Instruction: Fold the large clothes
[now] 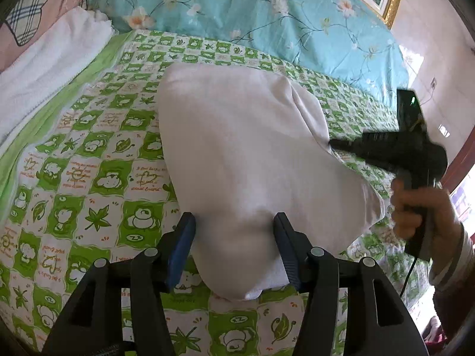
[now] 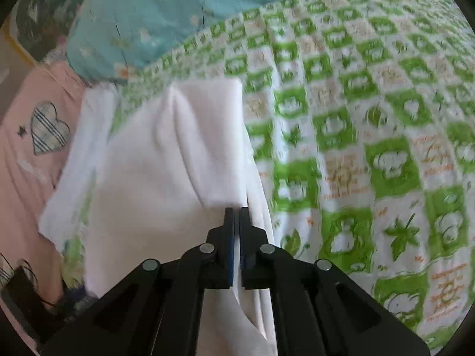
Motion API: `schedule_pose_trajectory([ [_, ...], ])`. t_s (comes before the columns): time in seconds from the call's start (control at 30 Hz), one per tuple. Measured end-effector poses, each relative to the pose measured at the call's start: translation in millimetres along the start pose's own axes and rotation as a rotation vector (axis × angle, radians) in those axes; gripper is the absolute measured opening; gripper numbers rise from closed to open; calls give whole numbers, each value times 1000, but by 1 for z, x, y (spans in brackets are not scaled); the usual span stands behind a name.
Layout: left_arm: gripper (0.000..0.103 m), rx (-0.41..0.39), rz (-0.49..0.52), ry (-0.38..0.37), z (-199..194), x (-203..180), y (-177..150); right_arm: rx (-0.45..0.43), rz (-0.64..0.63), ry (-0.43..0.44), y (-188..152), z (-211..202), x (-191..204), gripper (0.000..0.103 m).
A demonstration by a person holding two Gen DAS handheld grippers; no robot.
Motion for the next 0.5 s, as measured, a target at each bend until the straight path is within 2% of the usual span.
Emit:
schedule_pose_trajectory([
  [0.07, 55, 2, -4, 0, 0, 0, 0, -25, -19, 41, 16, -1, 12, 3],
  [0.2, 55, 2, -1, 2, 0, 0, -1, -13, -81, 93, 35, 22, 39, 3],
  [0.27, 55, 1, 7, 7, 0, 0, -1, 0, -98, 34, 37, 41, 38, 2],
  [0.33, 57, 1, 34, 27, 3, -3, -3, 23, -55, -19, 34, 58, 20, 0],
  [0.4, 58, 1, 53, 41, 5, -4, -5, 17, -6, -4, 34, 58, 11, 0],
  [0.47, 58, 0, 44, 38, 5, -3, -5, 7, -29, -15, 32, 43, 15, 3],
  [0.5, 58, 2, 38, 34, 5, -1, -4, 3, -38, 6, 29, 32, 21, 3],
])
Point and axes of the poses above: each gripper's, at about its wrist camera, not at the fingertips, and z roughly the way its jaws point, x to its left, y to its top, the point moved 4 cm from there along z, roughly the way its jaws point, and after that the axes turned 12 degrees about -x, right-handed, at the moved point
